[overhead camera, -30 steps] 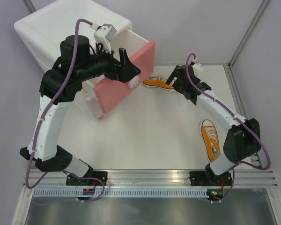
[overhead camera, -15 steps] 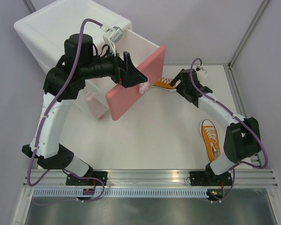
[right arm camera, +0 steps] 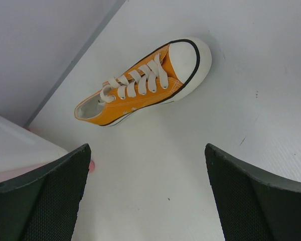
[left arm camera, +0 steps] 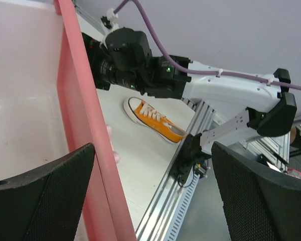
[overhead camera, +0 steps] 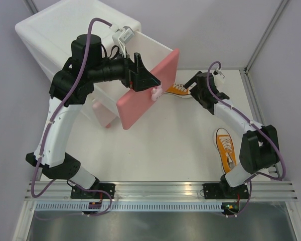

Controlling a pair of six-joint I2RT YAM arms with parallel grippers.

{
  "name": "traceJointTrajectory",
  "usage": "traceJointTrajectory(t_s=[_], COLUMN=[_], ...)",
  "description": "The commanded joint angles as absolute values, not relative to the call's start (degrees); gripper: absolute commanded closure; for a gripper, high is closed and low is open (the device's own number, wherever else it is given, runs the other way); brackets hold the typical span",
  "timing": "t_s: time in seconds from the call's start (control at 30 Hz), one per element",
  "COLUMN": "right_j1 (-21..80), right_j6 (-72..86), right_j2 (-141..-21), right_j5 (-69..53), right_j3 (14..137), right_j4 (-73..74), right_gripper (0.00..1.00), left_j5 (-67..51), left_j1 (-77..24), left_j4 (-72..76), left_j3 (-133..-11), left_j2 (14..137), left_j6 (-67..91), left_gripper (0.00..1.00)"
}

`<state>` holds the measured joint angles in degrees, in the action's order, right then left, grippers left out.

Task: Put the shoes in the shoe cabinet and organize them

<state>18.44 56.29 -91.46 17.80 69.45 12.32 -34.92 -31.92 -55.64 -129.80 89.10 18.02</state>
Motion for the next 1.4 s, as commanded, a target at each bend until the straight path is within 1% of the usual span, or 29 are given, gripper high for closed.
traceJointTrajectory(t_s=[0.0, 0.23, 0.47, 0.57, 0.67, 0.83, 0.93, 1.13, 1.17, 1.27, 1.3, 1.37], right_j1=[17.40, 15.56, 14.24, 13.98, 13.80, 13.54, 13.27, 12.48, 12.31, 11.87, 11.69, 11.34], right_j6=[58.27, 61.26, 64.51, 65.13, 66.44, 67.67, 70.22, 70.31, 70.66, 71.89, 71.98, 71.20], right_j2=[-93.16, -97.55, -104.14, -107.48, -110.20, -114.08, -116.45, -122.95, -123.39, -124.63, -124.72, -124.45], right_j5=[17.84, 16.44, 14.15, 12.92, 13.88, 14.76, 14.59, 12.84, 12.48, 10.46, 10.29, 8.98], right_j3=[68.55, 68.99, 69.34, 70.84, 71.80, 74.27, 74.18, 77.69, 77.78, 77.43, 76.47, 75.33], right_j4=[7.48, 3.61, -2.45, -4.39, -6.06, -6.94, -10.36, -13.00, -13.53, -15.46, -17.30, -20.20], right_gripper=[0.02, 0.02, 0.03, 0.03, 0.03, 0.03, 0.04, 0.07, 0.09, 0.20, 0.31, 0.50], left_j5=[-29.72, -18.47, 1.28, 8.05, 12.38, 13.53, 14.06, 14.33, 14.59, 14.41, 14.24, 13.89], left_j1=[-32.26, -32.25, -32.17, -32.17, -32.17, -32.17, -32.17, -32.17, -32.17, -32.17, -32.17, -32.17], left_j4=[-49.22, -46.24, -43.77, -44.03, -44.12, -44.82, -45.18, -45.62, -45.70, -46.14, -46.40, -46.49], left_j3=[-130.96, -130.08, -125.60, -124.02, -122.52, -122.52, -122.52, -122.96, -123.05, -123.75, -123.84, -124.45], left_j2=[85.61, 82.62, 78.31, 77.08, 76.20, 76.55, 76.73, 77.34, 77.43, 78.05, 78.31, 79.10], left_j6=[20.83, 22.85, 21.36, 19.87, 18.81, 17.49, 17.93, 17.84, 17.84, 17.93, 17.84, 17.84], left_gripper=[0.00, 0.00, 0.00, 0.00, 0.00, 0.00, 0.00, 0.00, 0.01, 0.01, 0.01, 0.01])
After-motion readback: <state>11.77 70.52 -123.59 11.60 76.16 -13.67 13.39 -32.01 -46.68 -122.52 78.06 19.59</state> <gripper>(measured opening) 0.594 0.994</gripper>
